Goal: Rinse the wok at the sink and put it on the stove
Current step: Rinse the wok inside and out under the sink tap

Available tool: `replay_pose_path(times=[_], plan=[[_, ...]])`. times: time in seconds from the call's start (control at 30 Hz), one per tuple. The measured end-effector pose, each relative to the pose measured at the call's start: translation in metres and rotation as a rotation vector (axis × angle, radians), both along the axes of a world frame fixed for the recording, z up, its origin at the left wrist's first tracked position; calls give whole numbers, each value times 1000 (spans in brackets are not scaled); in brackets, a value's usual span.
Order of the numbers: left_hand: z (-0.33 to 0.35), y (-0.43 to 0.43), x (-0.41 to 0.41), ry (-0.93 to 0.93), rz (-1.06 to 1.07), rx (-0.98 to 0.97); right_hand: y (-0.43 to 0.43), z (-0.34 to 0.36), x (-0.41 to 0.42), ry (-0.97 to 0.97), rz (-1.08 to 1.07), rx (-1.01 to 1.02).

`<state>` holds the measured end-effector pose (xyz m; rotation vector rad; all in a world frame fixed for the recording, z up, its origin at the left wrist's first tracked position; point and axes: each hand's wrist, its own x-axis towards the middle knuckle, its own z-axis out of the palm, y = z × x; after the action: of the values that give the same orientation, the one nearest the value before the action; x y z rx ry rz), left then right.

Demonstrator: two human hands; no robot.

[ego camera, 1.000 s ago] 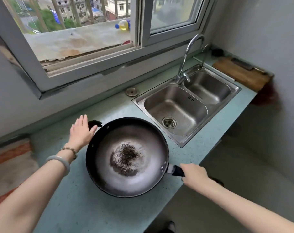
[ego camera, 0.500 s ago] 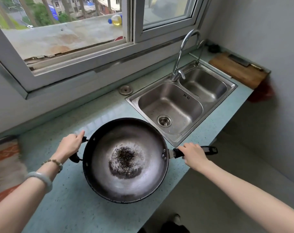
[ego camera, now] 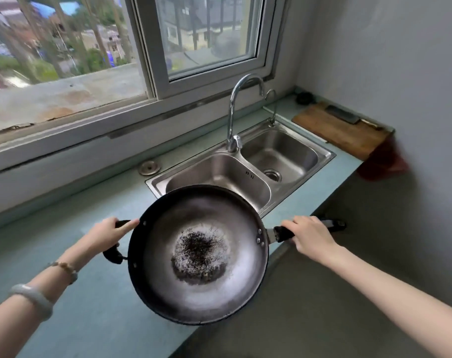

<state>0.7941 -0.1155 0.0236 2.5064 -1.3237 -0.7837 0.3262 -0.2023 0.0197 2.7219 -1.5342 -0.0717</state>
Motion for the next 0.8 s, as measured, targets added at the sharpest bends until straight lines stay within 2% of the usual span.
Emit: replay_pose_path(times=[0.37,0.53,0.8], plan=[[26,-118,-166,-55,-97,-34,-108,26,-169,1,-46,-106],[19,-180,-208,-111,-125,-7,-176,21,-210,33,-15,-119],[-6,-290,-247,-28,-84,10,-326,22,-249,80,86,-66]])
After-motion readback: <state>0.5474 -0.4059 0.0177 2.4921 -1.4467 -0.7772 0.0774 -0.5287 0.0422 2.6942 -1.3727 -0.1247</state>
